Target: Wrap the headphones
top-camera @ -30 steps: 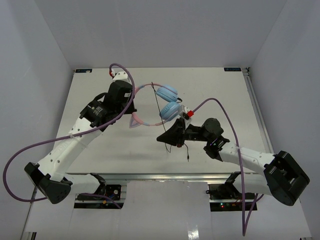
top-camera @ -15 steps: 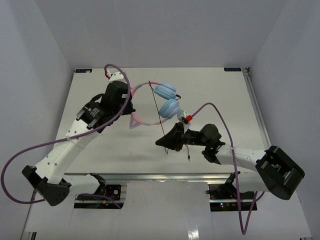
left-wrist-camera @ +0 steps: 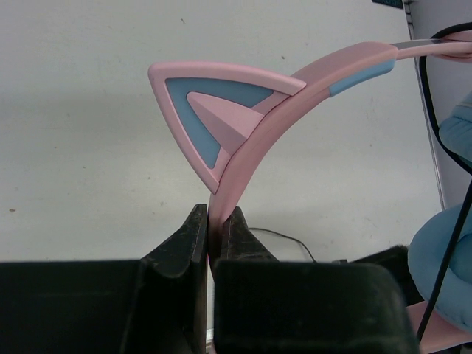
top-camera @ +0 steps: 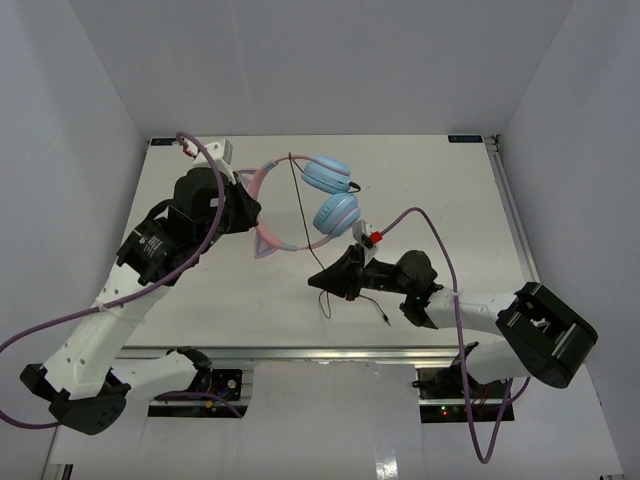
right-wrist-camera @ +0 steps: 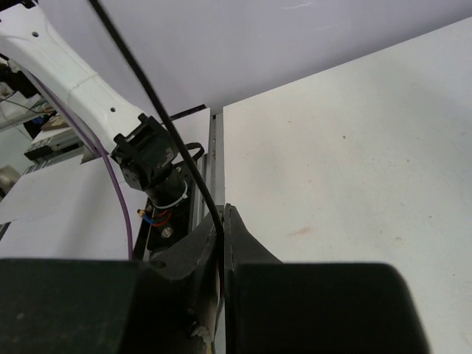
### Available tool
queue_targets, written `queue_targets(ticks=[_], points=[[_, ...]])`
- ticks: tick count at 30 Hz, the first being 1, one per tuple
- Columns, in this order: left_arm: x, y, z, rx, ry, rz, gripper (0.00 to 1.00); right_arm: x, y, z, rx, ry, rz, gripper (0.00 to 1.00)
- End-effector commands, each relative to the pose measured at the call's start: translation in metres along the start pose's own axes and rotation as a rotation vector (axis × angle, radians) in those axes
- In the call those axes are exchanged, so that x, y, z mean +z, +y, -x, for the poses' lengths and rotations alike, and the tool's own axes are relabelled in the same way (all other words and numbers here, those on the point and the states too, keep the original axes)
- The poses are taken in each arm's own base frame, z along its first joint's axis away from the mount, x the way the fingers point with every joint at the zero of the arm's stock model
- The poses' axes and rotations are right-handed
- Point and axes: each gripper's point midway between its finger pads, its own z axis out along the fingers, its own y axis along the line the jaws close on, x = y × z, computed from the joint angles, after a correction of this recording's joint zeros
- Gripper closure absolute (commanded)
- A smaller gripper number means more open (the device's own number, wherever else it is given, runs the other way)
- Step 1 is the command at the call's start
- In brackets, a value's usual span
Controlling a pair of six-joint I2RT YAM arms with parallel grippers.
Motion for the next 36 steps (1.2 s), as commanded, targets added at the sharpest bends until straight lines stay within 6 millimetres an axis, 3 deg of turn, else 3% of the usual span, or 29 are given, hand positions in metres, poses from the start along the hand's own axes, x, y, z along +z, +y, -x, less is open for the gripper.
queue_targets(ticks=[1, 6, 14, 19, 25, 28, 36], points=[[-0.037, -0.027, 0.018, -0.014, -0.028, -0.182, 1.00, 0.001, -0.018, 0.008, -0.059, -0.056, -0.066, 0.92], [-0.045, -0.013, 0.010, 0.028, -0.009, -0.146, 1.00, -0.002, -0.028, 0.016, -0.092, -0.089, -0.117, 0.92], [-0.053, -0.033, -0.009, 0.104, 0.085, -0.286, 1.00, -0.009, -0.045, 0.030, -0.134, -0.126, -0.192, 0.92], [-0.062, -0.061, -0.039, 0.139, 0.212, -0.496, 1.00, -0.007, -0.058, 0.034, -0.149, -0.112, -0.234, 0.92], [-0.069, -0.065, -0.057, 0.169, 0.266, -0.575, 1.00, -0.004, -0.067, 0.045, -0.162, -0.135, -0.264, 0.91], [-0.074, -0.066, -0.063, 0.180, 0.282, -0.608, 1.00, -0.008, -0.069, 0.050, -0.181, -0.154, -0.290, 0.85], [-0.083, -0.067, -0.074, 0.161, 0.308, -0.654, 1.00, -0.010, -0.064, 0.065, -0.196, -0.237, -0.283, 0.80]])
